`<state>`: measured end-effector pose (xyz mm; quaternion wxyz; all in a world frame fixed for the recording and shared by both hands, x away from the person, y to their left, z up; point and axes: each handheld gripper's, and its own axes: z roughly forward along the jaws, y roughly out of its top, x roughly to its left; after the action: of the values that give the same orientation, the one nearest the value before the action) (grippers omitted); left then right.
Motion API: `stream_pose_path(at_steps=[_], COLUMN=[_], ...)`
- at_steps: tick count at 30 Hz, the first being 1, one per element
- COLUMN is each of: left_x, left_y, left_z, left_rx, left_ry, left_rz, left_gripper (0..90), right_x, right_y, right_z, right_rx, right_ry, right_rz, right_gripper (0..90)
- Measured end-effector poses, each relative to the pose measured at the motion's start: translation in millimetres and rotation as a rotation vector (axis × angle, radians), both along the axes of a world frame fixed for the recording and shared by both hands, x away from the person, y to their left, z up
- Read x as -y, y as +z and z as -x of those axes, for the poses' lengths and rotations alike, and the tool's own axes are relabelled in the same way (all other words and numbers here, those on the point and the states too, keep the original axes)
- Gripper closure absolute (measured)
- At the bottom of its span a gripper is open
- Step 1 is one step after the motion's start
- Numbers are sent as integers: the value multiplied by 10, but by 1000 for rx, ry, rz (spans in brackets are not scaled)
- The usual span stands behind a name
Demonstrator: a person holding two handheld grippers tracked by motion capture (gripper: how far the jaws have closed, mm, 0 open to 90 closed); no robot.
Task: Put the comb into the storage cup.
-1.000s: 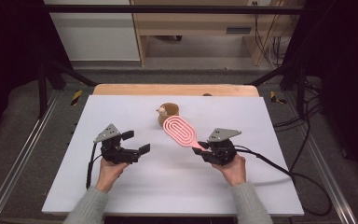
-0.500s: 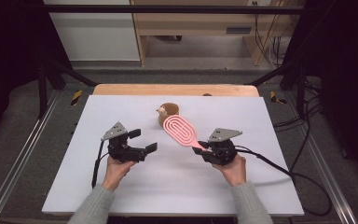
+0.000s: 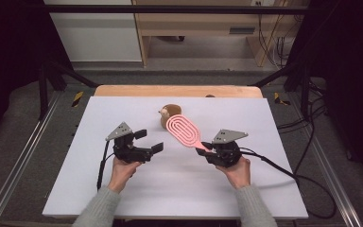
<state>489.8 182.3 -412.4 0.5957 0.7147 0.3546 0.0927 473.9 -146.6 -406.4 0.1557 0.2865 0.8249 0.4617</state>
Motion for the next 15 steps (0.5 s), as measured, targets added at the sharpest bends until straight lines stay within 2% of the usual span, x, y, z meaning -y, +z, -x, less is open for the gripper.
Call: stream_pose_path(at_steps=[15], left_x=[69], left_y=[23], left_z=[-19], left_rx=[-3], left_ry=[-3], left_rz=[20], left_gripper=[3], right_x=[14], right_y=[24], right_z=[14], right_rx=[11], right_ry=[-4], right_rz=[-12], right_gripper=[696])
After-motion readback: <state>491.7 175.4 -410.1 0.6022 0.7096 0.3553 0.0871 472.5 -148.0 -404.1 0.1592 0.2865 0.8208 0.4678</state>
